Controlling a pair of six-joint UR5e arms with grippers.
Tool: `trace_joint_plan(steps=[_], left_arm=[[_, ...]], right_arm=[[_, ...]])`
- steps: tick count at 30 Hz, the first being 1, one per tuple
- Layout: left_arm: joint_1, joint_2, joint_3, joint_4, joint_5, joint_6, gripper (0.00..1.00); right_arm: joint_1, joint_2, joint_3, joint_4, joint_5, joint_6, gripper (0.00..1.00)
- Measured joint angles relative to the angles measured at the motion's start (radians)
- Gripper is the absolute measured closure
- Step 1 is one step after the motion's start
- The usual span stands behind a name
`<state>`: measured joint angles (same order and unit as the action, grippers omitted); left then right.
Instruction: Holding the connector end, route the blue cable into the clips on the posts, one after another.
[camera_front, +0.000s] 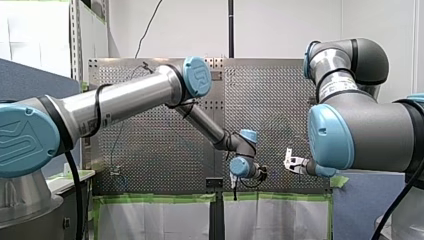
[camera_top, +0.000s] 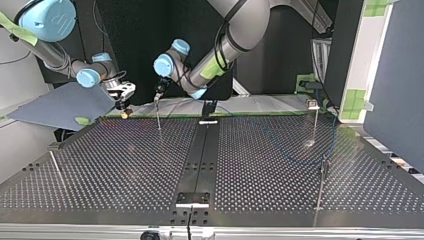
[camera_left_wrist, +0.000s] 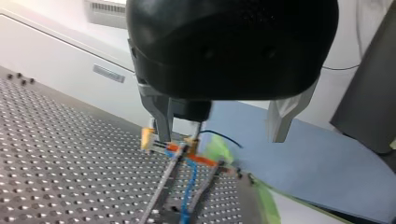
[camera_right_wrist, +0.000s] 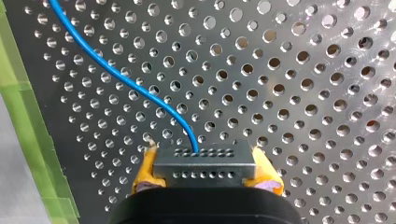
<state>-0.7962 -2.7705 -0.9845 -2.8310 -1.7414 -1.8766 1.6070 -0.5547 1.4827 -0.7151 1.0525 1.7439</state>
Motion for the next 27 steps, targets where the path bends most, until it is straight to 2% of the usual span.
trace_joint_plan(steps=[7,16,27], left_arm=[[0.003,-0.005,0.0,0.009,-0.001,0.004,0.0],[0.0,-0.006,0.0,0.059,-0.001,0.019,0.0],[-0.002,-0.006,0.0,0.049,-0.011,0.02,0.0]], right_arm=[[0.0,0.0,0.0,0.0,0.0,0.001,1.0],[0.0,0.0,0.0,-0.001,0.0,0.002,1.0],[0.0,0.0,0.0,-0.001,0.0,0.002,1.0]])
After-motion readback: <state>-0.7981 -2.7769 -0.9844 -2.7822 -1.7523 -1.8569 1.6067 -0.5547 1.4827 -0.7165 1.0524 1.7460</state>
